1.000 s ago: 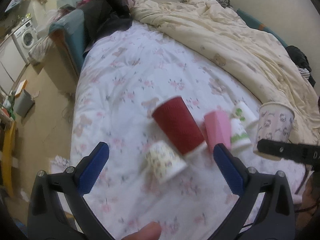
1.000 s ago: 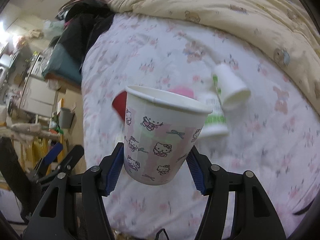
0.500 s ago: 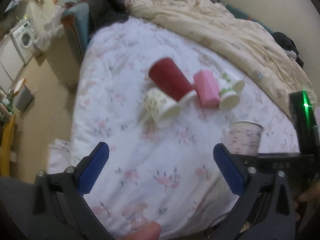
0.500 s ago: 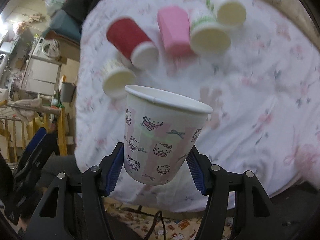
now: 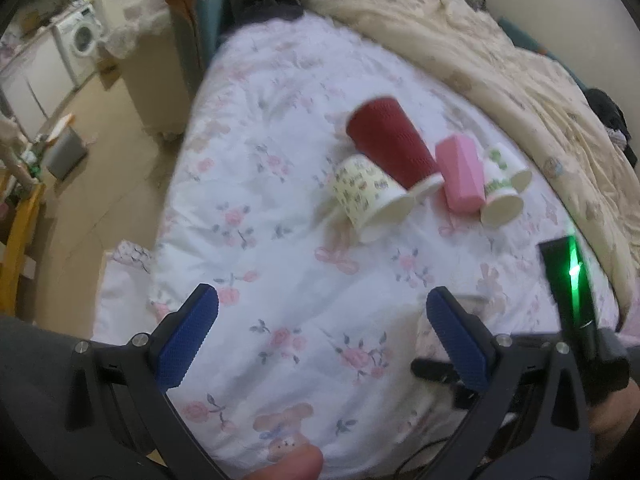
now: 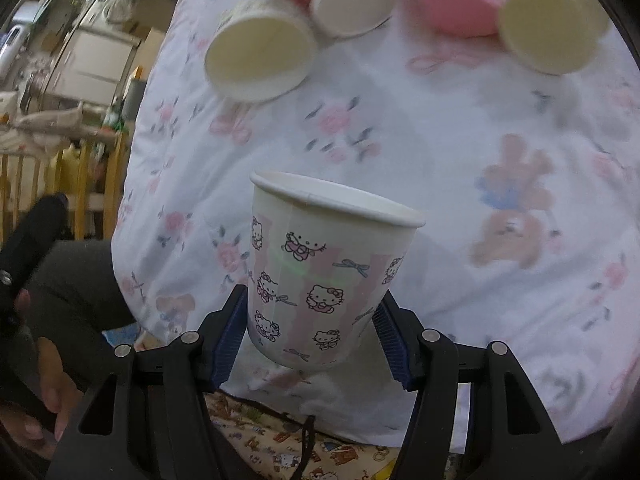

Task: Flip cup upside down
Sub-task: 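Lift the Hello Kitty cup with the right gripper and carry it toward the left tool, then set the Hello Kitty cup upright on the bed and open the right gripper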

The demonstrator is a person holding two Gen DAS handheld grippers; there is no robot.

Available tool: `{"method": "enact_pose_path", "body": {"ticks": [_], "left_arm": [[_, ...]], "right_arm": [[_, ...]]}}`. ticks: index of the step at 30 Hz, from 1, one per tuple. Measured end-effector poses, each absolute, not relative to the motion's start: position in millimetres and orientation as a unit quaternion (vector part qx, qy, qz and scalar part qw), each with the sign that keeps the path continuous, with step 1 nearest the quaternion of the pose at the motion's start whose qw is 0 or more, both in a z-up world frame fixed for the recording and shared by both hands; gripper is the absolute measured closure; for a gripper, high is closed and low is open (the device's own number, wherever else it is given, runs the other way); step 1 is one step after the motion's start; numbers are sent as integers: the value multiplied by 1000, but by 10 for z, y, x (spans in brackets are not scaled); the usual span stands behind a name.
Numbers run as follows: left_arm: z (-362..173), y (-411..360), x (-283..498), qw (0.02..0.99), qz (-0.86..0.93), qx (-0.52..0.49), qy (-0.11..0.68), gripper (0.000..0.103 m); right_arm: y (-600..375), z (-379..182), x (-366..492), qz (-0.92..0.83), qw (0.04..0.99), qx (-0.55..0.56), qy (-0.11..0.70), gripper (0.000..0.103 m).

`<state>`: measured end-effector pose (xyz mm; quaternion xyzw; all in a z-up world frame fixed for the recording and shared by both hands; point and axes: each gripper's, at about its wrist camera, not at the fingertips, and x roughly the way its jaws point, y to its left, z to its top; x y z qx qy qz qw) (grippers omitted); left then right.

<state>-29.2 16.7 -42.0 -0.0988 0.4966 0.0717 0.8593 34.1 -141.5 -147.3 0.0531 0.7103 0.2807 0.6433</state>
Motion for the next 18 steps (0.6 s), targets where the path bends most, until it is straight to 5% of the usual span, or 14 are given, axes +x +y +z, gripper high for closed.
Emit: {"method": "enact_pose_path", "body": {"ticks": [10,18], "left_arm": [[-510,237,-200,843,76,-127,517,0],[-518,238,-221,841,73,-138,518,0]], "right_arm": [[-1346,-1600,348,289,628,54,721,38],[-1389,-1526,316,284,635,40,717,18]]}}
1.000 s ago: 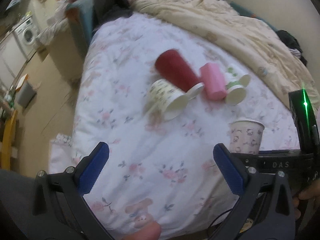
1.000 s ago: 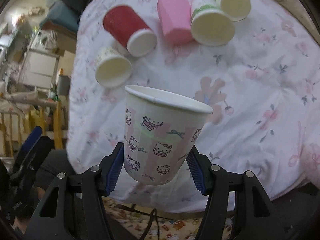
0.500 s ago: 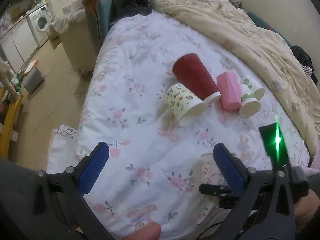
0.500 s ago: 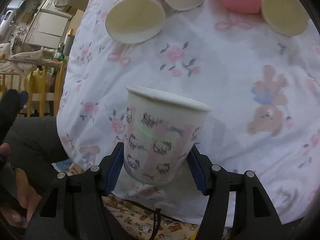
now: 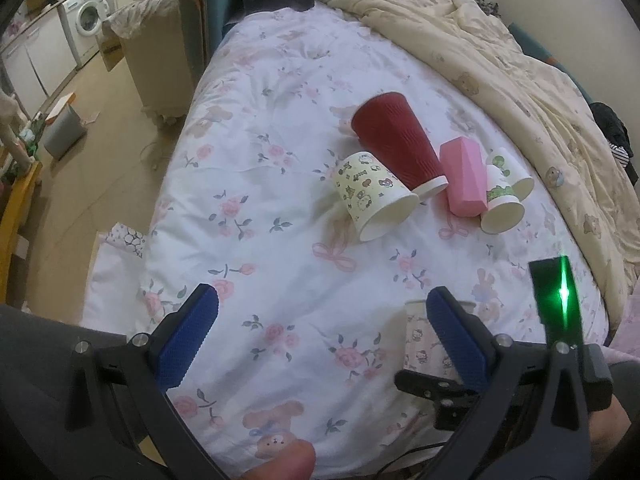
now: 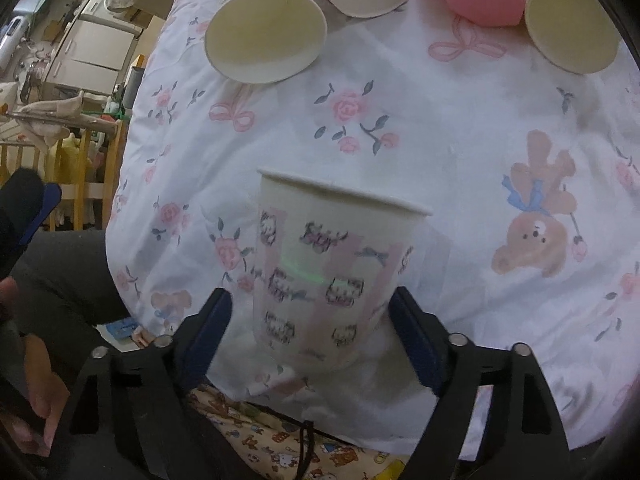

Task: Flip cup upside down
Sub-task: 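Set the Hello Kitty cup upright on the bed and open the right gripper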

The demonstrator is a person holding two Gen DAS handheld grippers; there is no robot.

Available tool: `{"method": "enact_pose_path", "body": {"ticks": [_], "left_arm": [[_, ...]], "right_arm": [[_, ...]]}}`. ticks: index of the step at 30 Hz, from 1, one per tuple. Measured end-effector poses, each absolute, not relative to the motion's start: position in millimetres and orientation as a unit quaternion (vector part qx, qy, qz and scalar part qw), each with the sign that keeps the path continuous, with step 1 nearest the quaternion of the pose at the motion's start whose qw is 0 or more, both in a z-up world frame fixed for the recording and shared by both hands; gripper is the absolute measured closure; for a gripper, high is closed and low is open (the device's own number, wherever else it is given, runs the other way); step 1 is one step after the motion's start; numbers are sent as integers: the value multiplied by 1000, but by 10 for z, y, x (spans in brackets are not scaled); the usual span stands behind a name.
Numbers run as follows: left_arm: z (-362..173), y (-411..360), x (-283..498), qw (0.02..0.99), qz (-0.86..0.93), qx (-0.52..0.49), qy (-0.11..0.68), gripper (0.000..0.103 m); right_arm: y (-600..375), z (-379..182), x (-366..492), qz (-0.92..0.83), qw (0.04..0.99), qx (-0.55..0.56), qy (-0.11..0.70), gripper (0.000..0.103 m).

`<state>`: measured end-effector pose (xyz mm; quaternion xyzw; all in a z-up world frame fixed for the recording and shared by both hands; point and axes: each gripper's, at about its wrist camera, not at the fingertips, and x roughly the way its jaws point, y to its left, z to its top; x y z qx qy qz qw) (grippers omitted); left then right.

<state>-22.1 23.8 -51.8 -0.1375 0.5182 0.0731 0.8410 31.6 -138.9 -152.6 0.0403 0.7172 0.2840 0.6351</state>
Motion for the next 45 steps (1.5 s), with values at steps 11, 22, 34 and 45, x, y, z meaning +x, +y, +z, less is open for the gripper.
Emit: {"method": "enact_pose_path", "body": {"ticks": [11,22,34,45], "left_arm": [[-510,161,-246,845,60,-123,517,0],[-564,-43,-231,851,44,-87,517,0],[-738,-343,-200,818,-12,-94,567,5],[-1192,-878,-82,781,-31,-65,621,12]], "right_arm": [[-1882,-866,310,242,721,47,648,18],[-2429,-573,310,171,810,95,552,18],[-2606,-547,340,141,818,126,543,18],[-2775,-549,370,148,806,175,545,18]]}}
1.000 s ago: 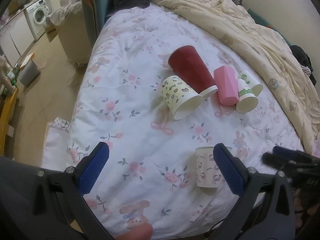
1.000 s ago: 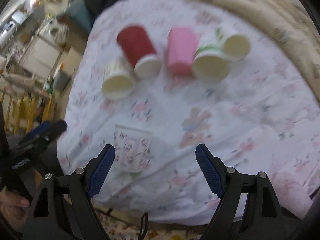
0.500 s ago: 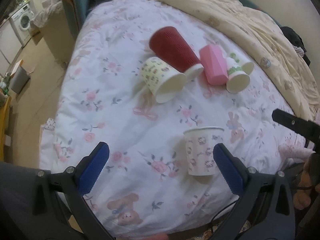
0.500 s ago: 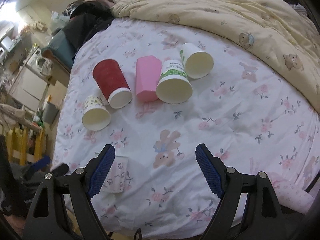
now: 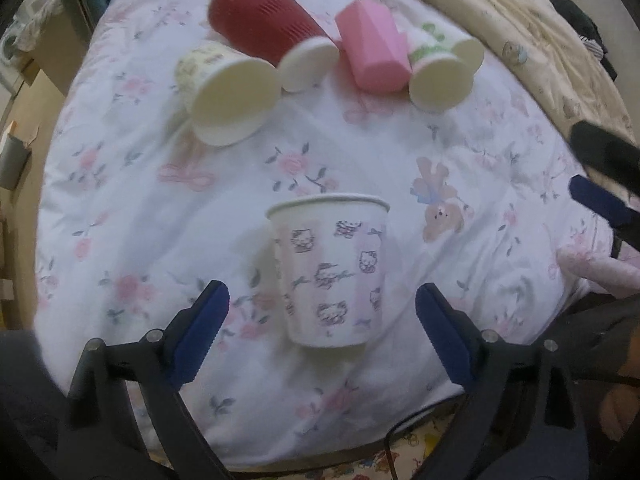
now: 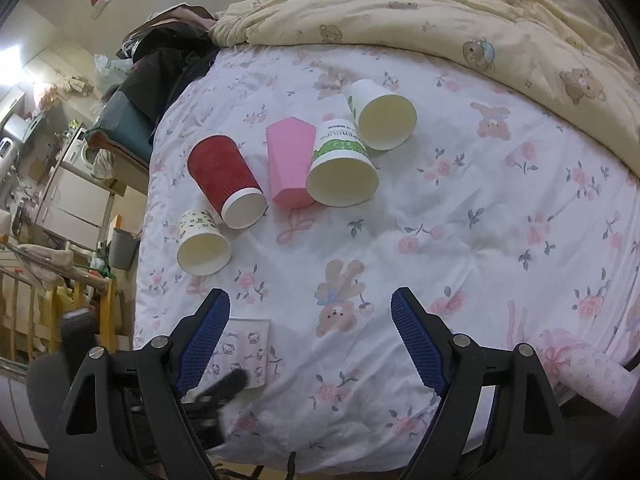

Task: Flip cup upside down
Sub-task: 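Set the Hello Kitty cup upright on the bed and open the right gripper, then grasp the Hello Kitty cup with the left gripper and lift it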

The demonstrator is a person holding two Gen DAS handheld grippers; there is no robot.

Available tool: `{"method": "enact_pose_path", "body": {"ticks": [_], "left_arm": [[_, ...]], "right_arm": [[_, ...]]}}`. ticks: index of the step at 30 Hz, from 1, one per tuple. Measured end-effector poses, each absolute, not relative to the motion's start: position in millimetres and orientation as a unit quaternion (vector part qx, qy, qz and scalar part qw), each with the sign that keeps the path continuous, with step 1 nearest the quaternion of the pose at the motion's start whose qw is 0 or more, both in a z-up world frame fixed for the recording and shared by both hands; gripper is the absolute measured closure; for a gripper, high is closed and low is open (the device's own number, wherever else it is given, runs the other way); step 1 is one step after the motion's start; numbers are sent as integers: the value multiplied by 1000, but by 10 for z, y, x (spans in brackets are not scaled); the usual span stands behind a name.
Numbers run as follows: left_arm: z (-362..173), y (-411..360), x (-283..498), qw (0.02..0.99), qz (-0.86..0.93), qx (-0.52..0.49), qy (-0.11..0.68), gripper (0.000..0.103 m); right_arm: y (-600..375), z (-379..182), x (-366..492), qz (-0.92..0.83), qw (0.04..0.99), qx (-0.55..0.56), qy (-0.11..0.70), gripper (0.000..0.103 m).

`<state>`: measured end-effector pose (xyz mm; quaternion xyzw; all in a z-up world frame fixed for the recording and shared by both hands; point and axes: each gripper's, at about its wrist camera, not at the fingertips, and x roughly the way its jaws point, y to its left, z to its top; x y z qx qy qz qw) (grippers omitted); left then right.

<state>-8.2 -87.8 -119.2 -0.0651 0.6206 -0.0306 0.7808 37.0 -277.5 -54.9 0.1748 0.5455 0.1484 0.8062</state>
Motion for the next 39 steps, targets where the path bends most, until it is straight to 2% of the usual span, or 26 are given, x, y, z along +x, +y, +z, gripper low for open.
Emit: {"method": "enact_pose_path", "body": {"ticks": [5,7,8,9,15,24,39], "left_arm": [[-1337,-941,-47,772,-42,-62,631,24],[-1370,-944,-18,770,-40,-51,635,34],[-1385,-939,8,768,-35,-47,638,45],[-1393,-923,15,765,-35,-50,641,47],[-1116,-844,36,778,-55,-41,625,48],[-431,-393,11,811,-54,-52,580,48],[-468,-266,60,828,-48,-99,550,48]], "right_arm": [[-2808,-554,358,147,804,180,548,18],[-2802,-556,361,150,803,182,548,18],[-2790,-552,367,152,803,180,548,18],[-2780,-548,369,153,803,178,547,18],[-2732,-550,367,157,804,170,548,18],[-2577,-529,360,168,811,144,542,18],[-2406,-523,376,186,815,143,530,18]]}}
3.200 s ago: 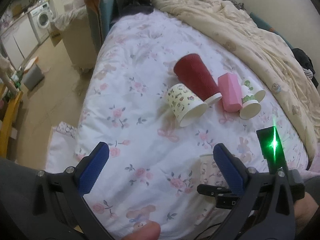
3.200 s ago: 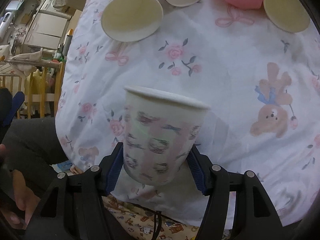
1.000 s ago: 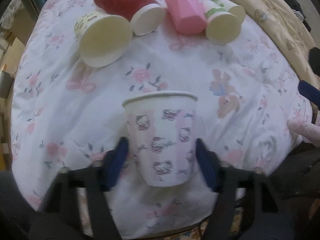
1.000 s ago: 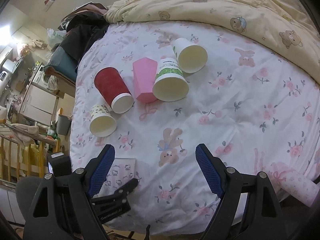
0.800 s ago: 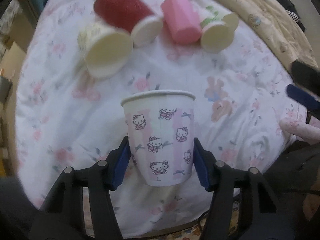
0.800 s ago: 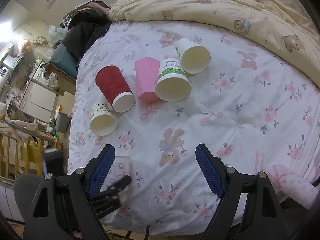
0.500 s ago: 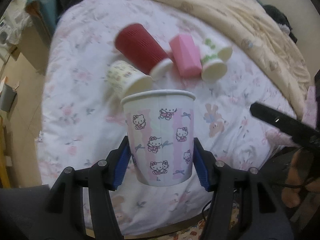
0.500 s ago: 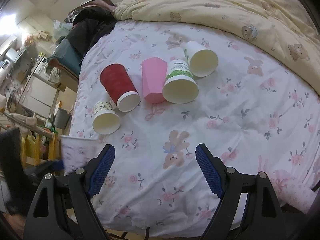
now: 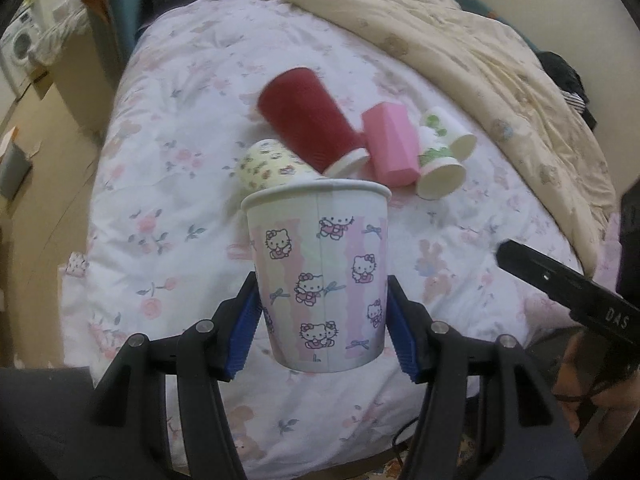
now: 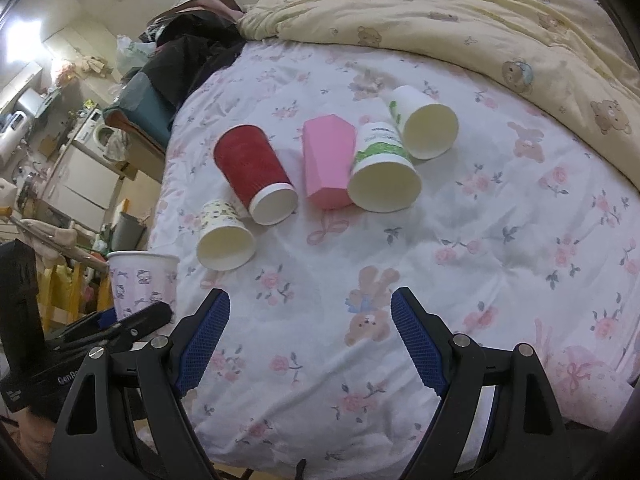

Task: Flip cup upside down
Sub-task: 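Grasp the Hello Kitty cup with the left gripper and lift it, then rotate the left gripper to turn the cup rim-down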

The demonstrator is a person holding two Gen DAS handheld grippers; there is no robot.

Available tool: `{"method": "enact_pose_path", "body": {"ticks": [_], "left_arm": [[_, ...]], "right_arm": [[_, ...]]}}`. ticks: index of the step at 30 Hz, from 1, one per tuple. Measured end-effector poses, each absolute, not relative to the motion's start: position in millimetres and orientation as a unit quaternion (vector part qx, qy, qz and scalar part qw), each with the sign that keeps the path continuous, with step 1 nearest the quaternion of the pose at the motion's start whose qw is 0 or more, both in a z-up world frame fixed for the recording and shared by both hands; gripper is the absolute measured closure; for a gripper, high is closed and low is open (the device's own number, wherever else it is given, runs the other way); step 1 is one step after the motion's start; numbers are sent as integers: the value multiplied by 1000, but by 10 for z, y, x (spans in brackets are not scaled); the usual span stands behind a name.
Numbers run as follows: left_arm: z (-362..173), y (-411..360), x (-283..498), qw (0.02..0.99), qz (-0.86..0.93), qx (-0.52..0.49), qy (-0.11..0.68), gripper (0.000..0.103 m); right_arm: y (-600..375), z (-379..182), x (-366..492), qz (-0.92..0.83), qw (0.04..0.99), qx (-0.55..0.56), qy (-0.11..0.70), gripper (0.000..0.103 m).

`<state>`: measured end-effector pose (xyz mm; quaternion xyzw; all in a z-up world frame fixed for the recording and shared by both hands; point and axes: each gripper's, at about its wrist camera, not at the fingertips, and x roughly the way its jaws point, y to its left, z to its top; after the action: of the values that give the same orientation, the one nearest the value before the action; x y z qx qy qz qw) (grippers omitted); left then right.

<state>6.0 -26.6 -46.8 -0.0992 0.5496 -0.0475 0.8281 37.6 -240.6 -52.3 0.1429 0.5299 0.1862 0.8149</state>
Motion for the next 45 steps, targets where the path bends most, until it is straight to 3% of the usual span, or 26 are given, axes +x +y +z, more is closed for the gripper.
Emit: {"method": "enact_pose_path", "body": {"ticks": [24,45], "left_arm": [[-657,-644,-56,786,-131,-59,601,48],[-477,-780,-161,812,-152,-36,563,49]], "right_arm": [[-2189,-594,376,290,758,187,553,18],[-2332,-877,465,244,730,216,600,18]]}}
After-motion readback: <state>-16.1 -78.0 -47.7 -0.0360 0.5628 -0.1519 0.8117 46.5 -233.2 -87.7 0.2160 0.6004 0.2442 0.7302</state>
